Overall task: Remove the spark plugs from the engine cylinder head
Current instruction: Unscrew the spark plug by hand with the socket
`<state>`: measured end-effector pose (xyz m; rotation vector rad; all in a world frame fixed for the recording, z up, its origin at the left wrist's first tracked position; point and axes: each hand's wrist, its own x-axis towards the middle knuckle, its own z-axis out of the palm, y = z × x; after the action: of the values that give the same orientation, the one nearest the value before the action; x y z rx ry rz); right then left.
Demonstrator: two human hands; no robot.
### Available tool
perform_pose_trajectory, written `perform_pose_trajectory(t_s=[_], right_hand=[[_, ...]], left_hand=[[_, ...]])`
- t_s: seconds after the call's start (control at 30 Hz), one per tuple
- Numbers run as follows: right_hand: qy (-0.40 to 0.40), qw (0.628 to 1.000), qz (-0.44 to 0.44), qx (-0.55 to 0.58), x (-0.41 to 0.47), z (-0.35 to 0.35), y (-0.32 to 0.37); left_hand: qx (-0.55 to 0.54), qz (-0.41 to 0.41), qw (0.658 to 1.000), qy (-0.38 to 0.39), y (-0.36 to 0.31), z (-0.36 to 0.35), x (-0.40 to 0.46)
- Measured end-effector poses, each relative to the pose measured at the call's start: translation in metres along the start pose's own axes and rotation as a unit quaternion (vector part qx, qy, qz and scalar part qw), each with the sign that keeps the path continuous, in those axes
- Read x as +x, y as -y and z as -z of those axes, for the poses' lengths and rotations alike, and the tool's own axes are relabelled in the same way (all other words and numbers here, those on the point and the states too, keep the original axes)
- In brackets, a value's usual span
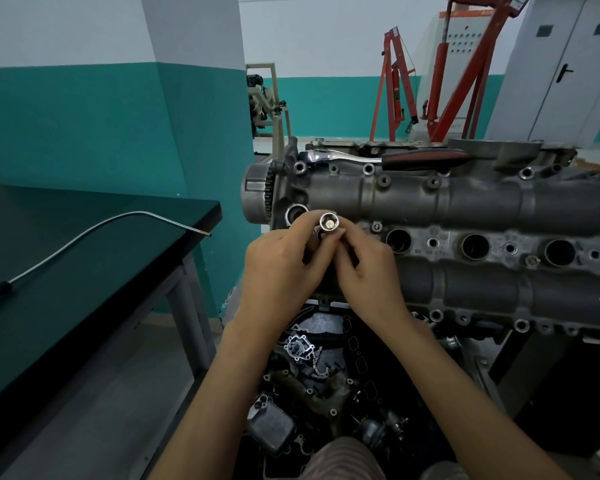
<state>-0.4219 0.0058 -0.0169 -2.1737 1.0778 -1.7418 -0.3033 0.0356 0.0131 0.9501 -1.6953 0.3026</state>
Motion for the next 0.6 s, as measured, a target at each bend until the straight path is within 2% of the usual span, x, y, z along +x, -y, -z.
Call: perform_pose_trajectory(t_s=[0.17, 0.27, 0.47, 0.6], right_hand=[[-0.01, 0.997, -0.063, 0.032, 0.0, 0.0, 0.004], [-0.011, 0.998, -0.055, 0.038, 0.0, 0.002, 0.005], [0.002, 0.997, -0.034, 0.064, -0.003, 0.003, 0.004], [0.002, 0.997, -0.036, 0.065, -0.001, 0.002, 0.005]], left_hand=[[0.005, 0.012, 1.0, -0.023, -0.003, -0.004, 0.001], [0.015, 0.007, 1.0, -0.015, -0.003, -0.004, 0.0], [-0.025, 0.007, 0.997, 0.068, 0.001, 0.009, 0.006], [-0.024, 0.009, 0.995, 0.092, 0.001, 0.013, 0.009]])
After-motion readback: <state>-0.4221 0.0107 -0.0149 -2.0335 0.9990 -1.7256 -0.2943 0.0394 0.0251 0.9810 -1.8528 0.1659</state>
